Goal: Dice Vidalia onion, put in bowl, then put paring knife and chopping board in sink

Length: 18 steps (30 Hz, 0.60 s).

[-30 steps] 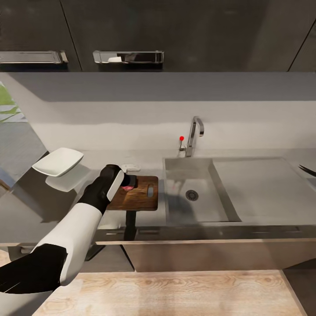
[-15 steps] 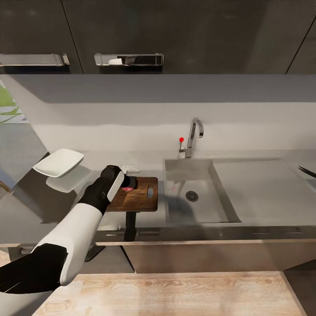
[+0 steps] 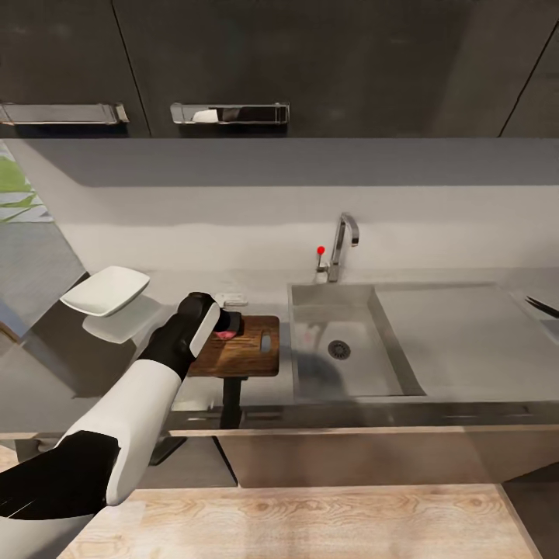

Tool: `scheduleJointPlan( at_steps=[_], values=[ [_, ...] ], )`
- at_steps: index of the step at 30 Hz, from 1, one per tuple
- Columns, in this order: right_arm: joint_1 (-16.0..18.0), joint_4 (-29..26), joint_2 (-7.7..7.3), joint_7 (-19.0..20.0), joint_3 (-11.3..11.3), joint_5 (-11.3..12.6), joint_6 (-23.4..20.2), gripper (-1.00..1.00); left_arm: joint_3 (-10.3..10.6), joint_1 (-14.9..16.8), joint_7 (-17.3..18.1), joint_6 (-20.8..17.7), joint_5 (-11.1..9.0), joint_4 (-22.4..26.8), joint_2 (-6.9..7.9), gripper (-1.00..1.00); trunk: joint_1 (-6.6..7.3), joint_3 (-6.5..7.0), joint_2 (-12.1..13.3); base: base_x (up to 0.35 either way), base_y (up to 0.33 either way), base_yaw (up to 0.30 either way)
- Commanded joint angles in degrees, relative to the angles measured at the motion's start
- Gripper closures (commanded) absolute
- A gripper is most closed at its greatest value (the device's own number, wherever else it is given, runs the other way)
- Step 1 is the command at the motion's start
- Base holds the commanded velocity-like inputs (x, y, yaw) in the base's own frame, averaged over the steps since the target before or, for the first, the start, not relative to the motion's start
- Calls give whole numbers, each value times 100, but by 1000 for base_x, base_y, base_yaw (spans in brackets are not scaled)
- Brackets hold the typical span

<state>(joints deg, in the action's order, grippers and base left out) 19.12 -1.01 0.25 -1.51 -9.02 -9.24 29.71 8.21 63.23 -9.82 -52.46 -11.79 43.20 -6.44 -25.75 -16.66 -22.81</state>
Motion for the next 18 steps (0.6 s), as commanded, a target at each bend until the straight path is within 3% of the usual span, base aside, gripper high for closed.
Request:
scheduleJointPlan(
  at_steps=[1, 12, 18],
  values=[
    [4, 4, 1, -16, -47, -60, 17, -100, 14, 5, -55, -18, -60, 4, 2, 100, -3, -9, -10, 0, 0, 0],
    [4, 4, 1, -16, -47, -60, 17, -100, 14, 5, -55, -18, -60, 4, 2, 100, -3, -7, -10, -10, 0, 0],
    [4, 4, 1, -16, -47, -60, 17, -100, 14, 5, -55, -18, -60, 4, 2, 100, -3, -7, -10, -250, 0, 0]
  ],
)
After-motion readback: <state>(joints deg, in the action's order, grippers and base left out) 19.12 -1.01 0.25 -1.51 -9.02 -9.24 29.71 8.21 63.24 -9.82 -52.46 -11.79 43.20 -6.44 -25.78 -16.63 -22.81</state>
